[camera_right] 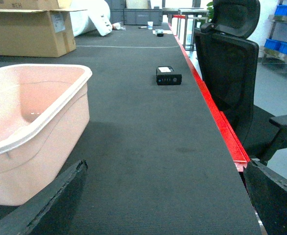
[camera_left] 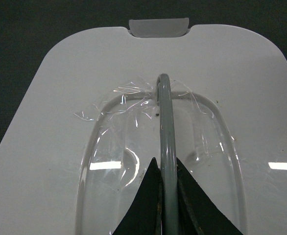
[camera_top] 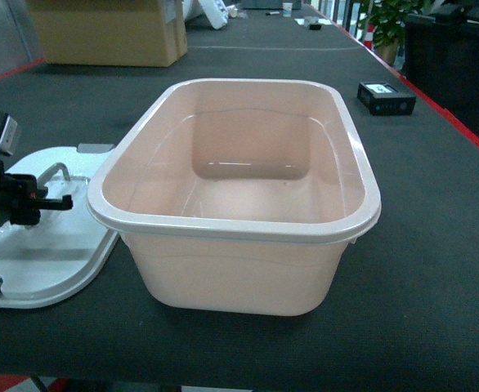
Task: Pick capacitor and pack into box
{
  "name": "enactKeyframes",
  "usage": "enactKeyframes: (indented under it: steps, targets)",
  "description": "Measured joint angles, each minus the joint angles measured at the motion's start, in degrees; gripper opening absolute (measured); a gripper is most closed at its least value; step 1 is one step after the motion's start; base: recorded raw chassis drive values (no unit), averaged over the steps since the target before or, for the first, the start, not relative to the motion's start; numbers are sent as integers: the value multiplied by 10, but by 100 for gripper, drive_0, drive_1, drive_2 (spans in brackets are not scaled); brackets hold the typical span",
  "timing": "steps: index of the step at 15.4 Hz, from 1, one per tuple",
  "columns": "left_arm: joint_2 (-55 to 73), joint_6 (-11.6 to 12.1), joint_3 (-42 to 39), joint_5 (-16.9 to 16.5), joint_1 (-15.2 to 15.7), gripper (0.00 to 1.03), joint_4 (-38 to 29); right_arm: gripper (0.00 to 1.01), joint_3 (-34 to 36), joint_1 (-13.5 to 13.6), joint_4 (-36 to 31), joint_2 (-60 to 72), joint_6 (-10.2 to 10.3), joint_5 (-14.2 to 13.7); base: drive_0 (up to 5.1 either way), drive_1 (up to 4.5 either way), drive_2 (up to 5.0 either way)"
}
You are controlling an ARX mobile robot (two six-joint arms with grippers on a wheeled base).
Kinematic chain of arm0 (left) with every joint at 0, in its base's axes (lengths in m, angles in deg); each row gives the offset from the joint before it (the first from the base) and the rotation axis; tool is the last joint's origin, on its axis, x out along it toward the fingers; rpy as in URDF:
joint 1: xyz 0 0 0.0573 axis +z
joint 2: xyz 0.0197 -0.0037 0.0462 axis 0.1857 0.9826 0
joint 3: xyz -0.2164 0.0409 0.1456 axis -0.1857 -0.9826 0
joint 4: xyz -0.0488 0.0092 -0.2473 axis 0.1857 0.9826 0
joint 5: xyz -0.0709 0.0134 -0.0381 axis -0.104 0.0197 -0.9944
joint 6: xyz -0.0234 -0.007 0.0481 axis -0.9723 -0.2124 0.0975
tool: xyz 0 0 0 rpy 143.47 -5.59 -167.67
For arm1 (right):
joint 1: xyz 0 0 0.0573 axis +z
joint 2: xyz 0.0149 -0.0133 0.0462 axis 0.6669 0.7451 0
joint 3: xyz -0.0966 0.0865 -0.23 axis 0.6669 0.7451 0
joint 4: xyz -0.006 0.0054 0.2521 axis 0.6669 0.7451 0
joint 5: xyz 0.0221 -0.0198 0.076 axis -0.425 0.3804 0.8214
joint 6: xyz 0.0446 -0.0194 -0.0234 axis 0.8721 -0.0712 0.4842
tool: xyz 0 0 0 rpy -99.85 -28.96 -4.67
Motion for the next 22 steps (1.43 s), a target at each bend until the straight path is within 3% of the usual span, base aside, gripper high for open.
enactKeyframes:
  steps: [4, 7, 9, 12, 16, 17, 20, 22]
  targets:
    - [-127, -4, -49, 6, 6, 2, 39, 98, 0, 0, 0, 0, 0, 0, 0, 0, 0]
    - [-301, -21, -56, 21, 8, 2, 128, 98, 0, 0, 0, 0, 0, 0, 0, 0, 0]
    - [-382, -45, -56, 40, -6, 2, 192, 98, 0, 0, 0, 0, 0, 0, 0, 0, 0]
    - [-440, -84, -41, 110, -96, 2, 260, 98, 0, 0, 0, 0, 0, 0, 0, 0, 0]
    - [-399, -137, -2, 286, -296, 2, 276, 98, 0, 0, 0, 0, 0, 0, 0, 0, 0]
    - [-330, -155, 45, 358, -384, 2, 279, 98, 0, 0, 0, 0, 0, 0, 0, 0, 0]
    - [-263, -178, 103, 399, -443, 2, 290, 98, 0, 0, 0, 0, 0, 0, 0, 0, 0]
    - [-233, -198, 121, 425, -445, 2, 311, 98, 0, 0, 0, 0, 0, 0, 0, 0, 0]
